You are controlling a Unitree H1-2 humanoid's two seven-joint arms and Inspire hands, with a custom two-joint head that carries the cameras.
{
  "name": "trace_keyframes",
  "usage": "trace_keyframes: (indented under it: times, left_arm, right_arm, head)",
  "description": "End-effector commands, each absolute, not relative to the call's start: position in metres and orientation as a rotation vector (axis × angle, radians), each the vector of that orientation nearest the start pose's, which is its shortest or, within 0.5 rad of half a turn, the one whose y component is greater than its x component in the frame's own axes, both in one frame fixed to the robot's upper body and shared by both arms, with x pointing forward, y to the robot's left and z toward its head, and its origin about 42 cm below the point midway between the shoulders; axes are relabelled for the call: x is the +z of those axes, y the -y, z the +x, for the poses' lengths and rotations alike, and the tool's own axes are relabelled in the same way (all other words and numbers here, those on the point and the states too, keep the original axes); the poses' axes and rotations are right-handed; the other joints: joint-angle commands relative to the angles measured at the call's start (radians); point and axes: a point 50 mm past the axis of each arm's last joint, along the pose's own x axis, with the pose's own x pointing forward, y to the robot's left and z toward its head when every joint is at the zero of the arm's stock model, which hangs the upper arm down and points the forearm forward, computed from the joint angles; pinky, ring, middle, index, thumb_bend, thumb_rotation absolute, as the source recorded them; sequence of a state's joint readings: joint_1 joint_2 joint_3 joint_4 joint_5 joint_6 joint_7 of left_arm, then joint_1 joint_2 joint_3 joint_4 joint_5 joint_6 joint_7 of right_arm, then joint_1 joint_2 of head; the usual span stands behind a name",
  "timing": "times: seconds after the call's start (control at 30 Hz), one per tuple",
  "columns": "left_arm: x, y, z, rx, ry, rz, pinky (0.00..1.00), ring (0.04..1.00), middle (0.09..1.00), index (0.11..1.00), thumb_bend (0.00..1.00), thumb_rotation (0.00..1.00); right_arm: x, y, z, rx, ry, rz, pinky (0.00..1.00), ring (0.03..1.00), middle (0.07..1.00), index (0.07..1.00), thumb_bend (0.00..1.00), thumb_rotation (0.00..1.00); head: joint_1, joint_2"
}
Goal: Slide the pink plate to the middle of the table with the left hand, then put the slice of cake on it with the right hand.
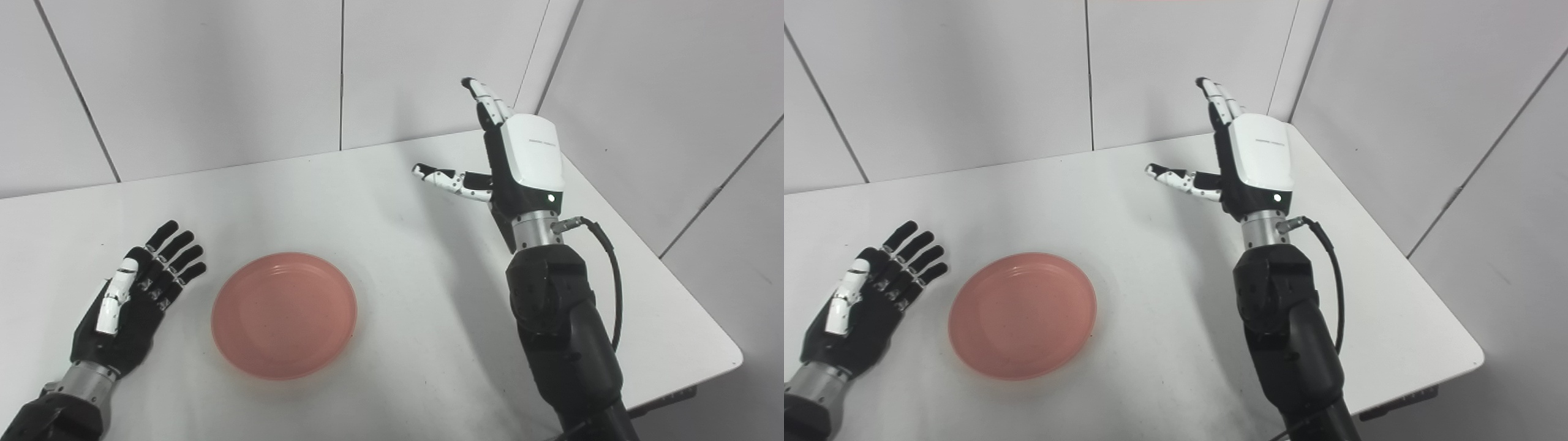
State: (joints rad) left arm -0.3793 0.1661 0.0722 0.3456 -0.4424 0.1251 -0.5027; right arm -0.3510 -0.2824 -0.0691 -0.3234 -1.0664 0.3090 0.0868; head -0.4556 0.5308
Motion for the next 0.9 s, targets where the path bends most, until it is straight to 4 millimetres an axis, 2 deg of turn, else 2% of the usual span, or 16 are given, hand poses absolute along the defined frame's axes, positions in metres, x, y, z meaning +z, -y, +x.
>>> trace_keyframes:
  times: [0.0,0.13,0.5,0.63,0.87]
  left_arm:
    - [0.079,-0.262,0.374,-0.402,-0.230,-0.314,0.86,0.888,0.906,0.892,0.44,0.83]
    - [0.079,-0.263,0.374,-0.399,-0.233,-0.323,0.85,0.885,0.904,0.890,0.44,0.82]
    - [0.082,-0.266,0.372,-0.405,-0.231,-0.323,0.85,0.882,0.899,0.887,0.43,0.83]
    - [0.083,-0.267,0.372,-0.410,-0.230,-0.322,0.85,0.882,0.900,0.886,0.43,0.83]
    - [0.084,-0.268,0.372,-0.402,-0.233,-0.326,0.84,0.878,0.895,0.883,0.43,0.82]
  right_arm:
    - [0.314,0.301,0.351,-0.547,0.328,-1.239,0.57,0.778,0.872,0.873,0.81,0.64]
    - [0.310,0.308,0.355,-0.552,0.298,-1.254,0.59,0.778,0.862,0.863,0.80,0.61]
    - [0.296,0.323,0.368,-0.571,0.189,-1.274,0.54,0.762,0.857,0.840,0.79,0.53]
    - [0.288,0.328,0.373,-0.589,0.163,-1.286,0.51,0.730,0.835,0.822,0.79,0.51]
    - [0.281,0.341,0.380,-0.646,0.086,-1.282,0.52,0.728,0.834,0.818,0.82,0.48]
  head:
    - [-0.002,0.003]
    - [-0.007,0.005]
    - [-0.023,0.019]
    - [-0.024,0.023]
    - [-0.028,0.028]
